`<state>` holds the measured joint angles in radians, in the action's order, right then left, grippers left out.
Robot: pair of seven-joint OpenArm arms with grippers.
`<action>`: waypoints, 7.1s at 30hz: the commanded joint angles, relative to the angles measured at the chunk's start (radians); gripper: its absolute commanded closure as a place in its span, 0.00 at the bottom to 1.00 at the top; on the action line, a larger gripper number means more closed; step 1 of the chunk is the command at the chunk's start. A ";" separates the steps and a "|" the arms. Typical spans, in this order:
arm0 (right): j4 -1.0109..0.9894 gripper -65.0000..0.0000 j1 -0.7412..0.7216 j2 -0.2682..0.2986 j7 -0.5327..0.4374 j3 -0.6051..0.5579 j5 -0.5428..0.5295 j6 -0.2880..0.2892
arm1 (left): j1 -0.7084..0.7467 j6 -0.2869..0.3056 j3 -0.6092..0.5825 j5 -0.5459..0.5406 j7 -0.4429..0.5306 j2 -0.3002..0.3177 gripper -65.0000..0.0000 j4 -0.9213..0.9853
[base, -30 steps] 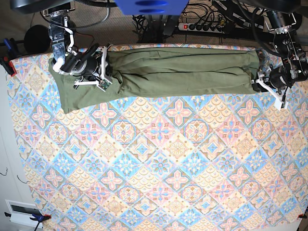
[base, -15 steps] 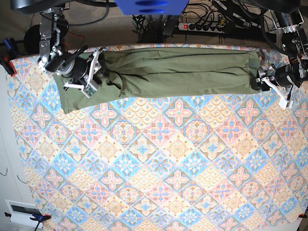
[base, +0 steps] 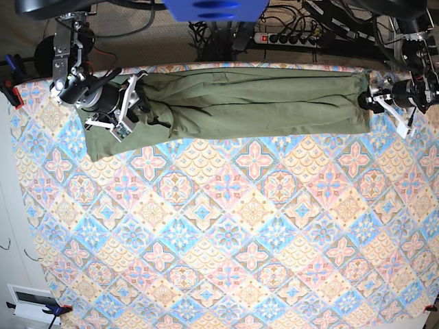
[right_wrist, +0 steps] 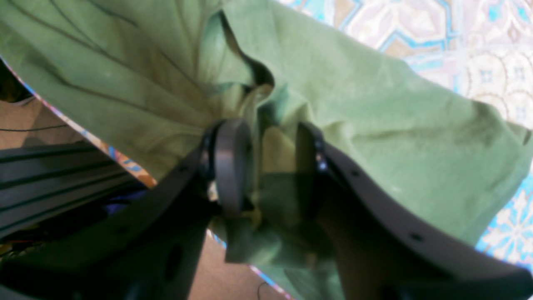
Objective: Layout the t-shirt on the table in an organized manner, then fold the t-shirt properly
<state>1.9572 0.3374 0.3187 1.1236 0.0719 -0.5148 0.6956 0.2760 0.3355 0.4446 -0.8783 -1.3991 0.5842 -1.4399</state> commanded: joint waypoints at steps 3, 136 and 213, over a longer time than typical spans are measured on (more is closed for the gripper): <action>0.015 0.69 -0.005 0.015 -0.017 0.009 -0.014 0.003 | -0.011 -0.002 -0.010 -0.006 0.003 -0.020 0.33 -0.009; 0.015 0.70 -0.004 0.013 -0.015 0.266 -0.164 0.003 | -0.102 0.055 -0.373 0.298 0.040 -0.066 0.63 -0.347; 0.015 0.70 -0.005 0.013 -0.015 0.268 -0.164 0.003 | -0.195 -0.174 -0.488 0.388 0.169 -0.513 0.53 -0.264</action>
<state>1.9572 0.3367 0.3161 1.1290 0.3347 -0.6628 0.6952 0.0940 0.1604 -0.0437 -0.4778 -1.2404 0.0769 -1.6886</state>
